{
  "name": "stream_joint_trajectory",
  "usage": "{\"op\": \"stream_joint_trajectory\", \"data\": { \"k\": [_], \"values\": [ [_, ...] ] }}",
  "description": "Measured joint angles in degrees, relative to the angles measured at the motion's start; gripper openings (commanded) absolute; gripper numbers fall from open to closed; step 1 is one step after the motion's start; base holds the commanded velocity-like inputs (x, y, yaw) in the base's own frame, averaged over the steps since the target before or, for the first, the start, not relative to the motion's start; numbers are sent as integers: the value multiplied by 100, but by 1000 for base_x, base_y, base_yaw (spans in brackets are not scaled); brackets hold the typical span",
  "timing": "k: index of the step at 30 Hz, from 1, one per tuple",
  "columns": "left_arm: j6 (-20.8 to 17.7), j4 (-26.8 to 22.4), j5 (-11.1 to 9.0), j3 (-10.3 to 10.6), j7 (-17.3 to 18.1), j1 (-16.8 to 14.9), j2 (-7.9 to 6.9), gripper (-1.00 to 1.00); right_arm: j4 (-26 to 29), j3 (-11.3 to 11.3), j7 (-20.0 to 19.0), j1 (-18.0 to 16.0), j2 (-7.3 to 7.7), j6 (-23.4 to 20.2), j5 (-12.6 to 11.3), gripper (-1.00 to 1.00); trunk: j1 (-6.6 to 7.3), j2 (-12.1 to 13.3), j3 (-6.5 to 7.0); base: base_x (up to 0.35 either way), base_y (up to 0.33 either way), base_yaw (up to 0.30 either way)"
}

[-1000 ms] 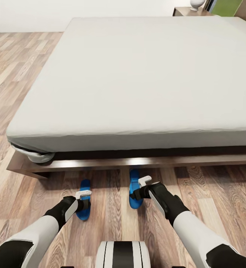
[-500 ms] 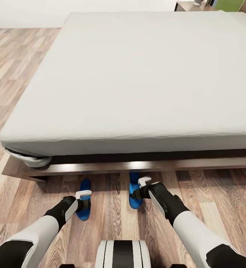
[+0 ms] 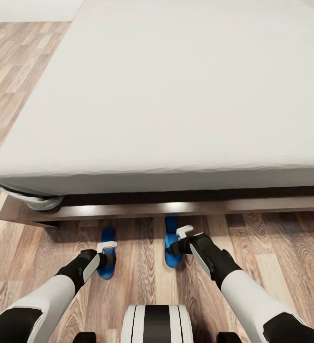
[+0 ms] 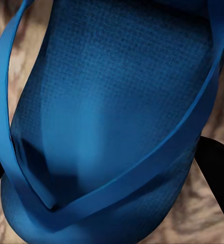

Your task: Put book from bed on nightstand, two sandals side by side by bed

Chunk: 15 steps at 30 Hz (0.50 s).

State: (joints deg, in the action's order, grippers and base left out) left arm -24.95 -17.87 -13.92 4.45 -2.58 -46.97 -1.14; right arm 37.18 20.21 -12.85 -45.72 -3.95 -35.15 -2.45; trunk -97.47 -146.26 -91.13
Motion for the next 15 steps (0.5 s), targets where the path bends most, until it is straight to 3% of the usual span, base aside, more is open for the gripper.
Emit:
{"op": "stream_joint_trajectory", "data": {
  "k": [1,15],
  "values": [
    [0,3,0,0,-2,0,0,100,0,0,0,-2,0,0,0,-100,0,0,0,0,0,0],
    [-1,108,40,3,3,3,-1,100,3,0,0,-5,0,0,0,-100,-1,1,0,0,0,0]
  ]
}}
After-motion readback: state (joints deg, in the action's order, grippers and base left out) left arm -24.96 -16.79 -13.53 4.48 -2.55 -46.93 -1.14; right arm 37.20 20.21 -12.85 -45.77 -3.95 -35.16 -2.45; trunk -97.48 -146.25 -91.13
